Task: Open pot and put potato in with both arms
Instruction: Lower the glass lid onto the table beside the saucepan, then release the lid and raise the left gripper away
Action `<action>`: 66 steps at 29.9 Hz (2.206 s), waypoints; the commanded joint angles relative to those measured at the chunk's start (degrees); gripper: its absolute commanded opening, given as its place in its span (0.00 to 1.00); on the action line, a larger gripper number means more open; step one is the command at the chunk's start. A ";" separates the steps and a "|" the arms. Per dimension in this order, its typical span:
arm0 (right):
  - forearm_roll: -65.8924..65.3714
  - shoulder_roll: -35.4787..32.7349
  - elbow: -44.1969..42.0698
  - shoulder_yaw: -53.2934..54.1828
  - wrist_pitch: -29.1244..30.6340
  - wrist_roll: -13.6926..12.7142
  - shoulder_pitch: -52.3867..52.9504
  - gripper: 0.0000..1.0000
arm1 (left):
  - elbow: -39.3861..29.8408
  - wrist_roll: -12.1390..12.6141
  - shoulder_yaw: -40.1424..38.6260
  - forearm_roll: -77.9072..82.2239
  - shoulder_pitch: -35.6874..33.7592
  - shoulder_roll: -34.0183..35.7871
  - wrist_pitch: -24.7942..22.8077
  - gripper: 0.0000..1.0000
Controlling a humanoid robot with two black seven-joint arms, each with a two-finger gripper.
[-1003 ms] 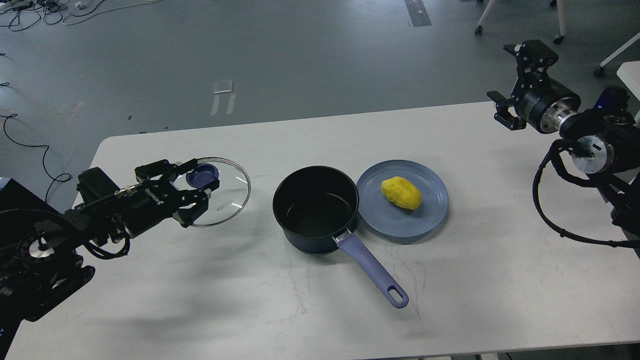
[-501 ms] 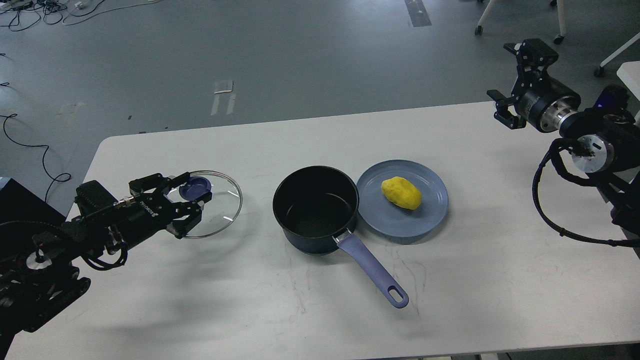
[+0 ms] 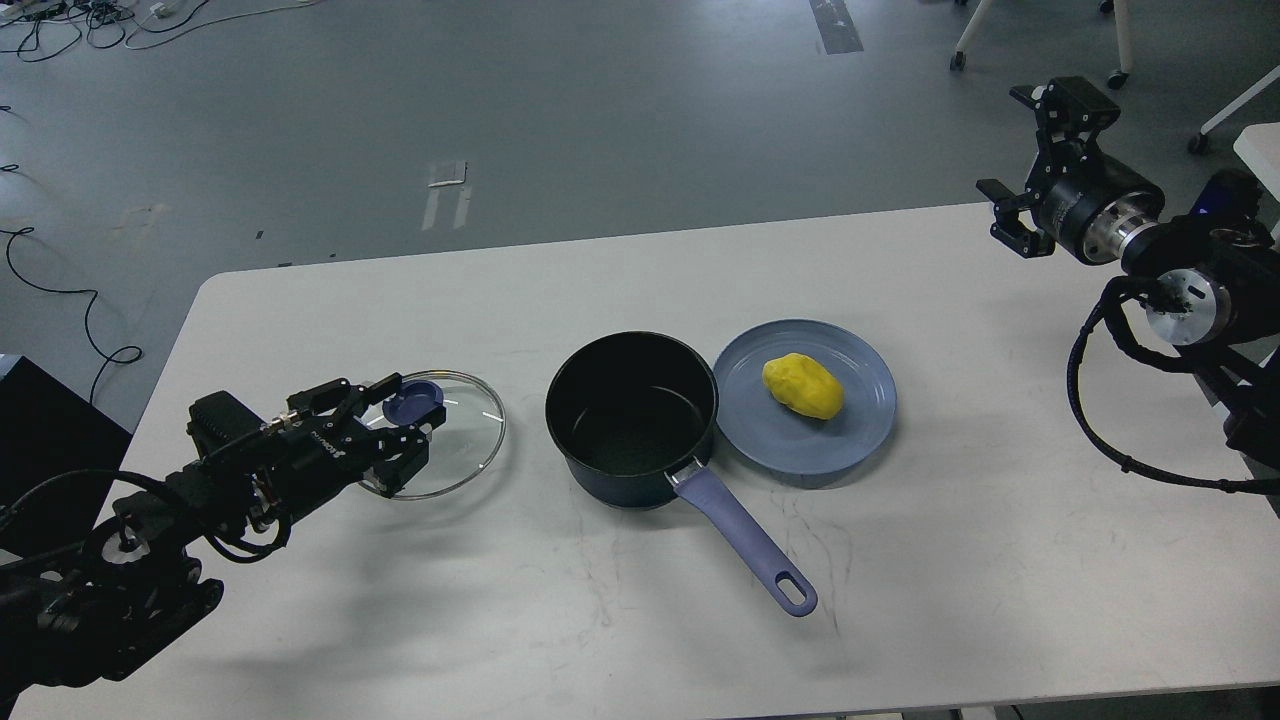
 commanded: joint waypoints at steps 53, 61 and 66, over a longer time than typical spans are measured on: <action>-0.09 0.10 0.11 -0.25 -0.53 0.09 0.11 1.00 | 2.45 0.00 -0.18 -9.73 0.21 -4.16 0.00 0.98; -0.36 0.02 0.11 -0.25 -0.53 0.26 0.38 1.00 | -3.17 0.00 -0.18 -15.26 -1.37 -1.96 0.00 0.98; -0.27 0.02 0.20 -0.25 -0.53 0.26 0.38 1.00 | -3.97 0.00 -0.53 -19.74 -4.09 -1.08 0.00 0.98</action>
